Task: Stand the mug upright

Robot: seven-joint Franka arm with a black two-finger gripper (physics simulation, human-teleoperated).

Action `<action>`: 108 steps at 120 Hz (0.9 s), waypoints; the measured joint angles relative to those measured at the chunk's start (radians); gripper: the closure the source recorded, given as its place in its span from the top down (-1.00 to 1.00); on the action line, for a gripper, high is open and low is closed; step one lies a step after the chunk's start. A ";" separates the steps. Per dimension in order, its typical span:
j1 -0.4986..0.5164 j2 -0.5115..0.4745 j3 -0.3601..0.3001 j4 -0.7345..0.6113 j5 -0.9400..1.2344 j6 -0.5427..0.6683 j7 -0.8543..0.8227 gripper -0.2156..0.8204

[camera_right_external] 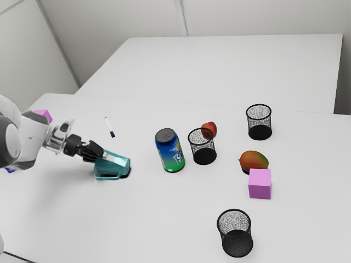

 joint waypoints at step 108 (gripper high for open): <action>-0.110 -0.240 -0.354 0.027 0.899 0.360 -0.250 -0.91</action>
